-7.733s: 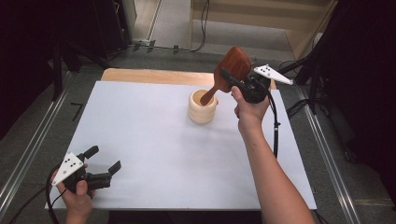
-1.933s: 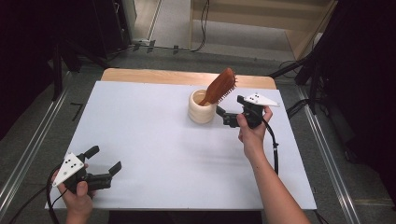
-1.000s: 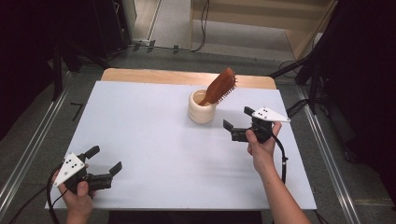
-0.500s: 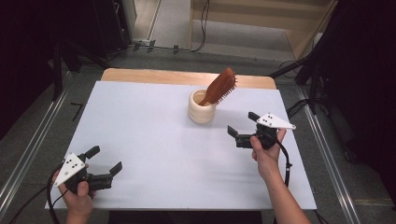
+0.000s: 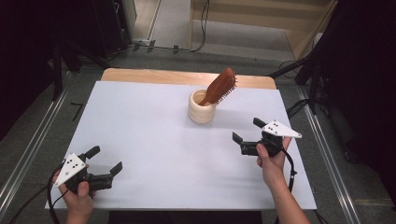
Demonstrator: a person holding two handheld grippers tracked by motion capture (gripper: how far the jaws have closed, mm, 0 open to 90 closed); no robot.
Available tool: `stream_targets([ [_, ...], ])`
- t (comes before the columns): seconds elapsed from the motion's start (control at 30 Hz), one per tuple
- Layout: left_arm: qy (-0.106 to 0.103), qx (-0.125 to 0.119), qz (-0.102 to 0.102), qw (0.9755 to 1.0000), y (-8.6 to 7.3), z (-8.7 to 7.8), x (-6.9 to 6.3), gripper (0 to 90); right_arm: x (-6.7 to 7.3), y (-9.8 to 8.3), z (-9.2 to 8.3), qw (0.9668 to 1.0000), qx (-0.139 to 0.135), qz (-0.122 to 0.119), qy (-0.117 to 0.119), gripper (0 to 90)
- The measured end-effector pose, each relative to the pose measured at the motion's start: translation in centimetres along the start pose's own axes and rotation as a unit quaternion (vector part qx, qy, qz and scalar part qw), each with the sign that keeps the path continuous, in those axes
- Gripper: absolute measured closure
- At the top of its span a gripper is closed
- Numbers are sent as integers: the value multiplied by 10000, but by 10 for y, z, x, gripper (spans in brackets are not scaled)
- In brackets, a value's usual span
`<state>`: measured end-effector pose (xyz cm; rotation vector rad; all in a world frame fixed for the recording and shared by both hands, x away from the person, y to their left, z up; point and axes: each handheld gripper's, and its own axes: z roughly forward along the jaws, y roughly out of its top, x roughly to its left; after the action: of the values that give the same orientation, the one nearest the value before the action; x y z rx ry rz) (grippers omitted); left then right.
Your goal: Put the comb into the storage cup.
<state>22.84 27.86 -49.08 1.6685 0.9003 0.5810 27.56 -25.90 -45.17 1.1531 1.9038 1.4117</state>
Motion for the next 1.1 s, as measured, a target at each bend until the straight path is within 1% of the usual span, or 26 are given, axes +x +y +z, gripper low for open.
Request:
stream_targets([
  [0.43,5,19,16,10000,0,0,0,0,-5,-14,-17,10000,31,-45,-78,0],
  [0.47,5,23,18,10000,0,0,0,0,-6,-16,-19,10000,43,-10,-86,0],
  [0.5,5,26,21,10000,0,0,0,0,-7,-18,-20,9999,40,-35,-103,0],
  [0.7,11,16,16,10000,0,0,0,0,-12,-28,-30,9999,53,-7,-148,0],
  [0.73,3,5,13,10000,0,0,0,0,-13,-31,-34,9998,91,7,-185,0],
  [0.8,12,17,11,10000,0,0,0,0,-14,-32,-35,9998,88,7,-181,0],
  [1.1,23,15,2,10000,0,0,-1,0,-23,-48,-48,9995,123,75,-294,0],
])
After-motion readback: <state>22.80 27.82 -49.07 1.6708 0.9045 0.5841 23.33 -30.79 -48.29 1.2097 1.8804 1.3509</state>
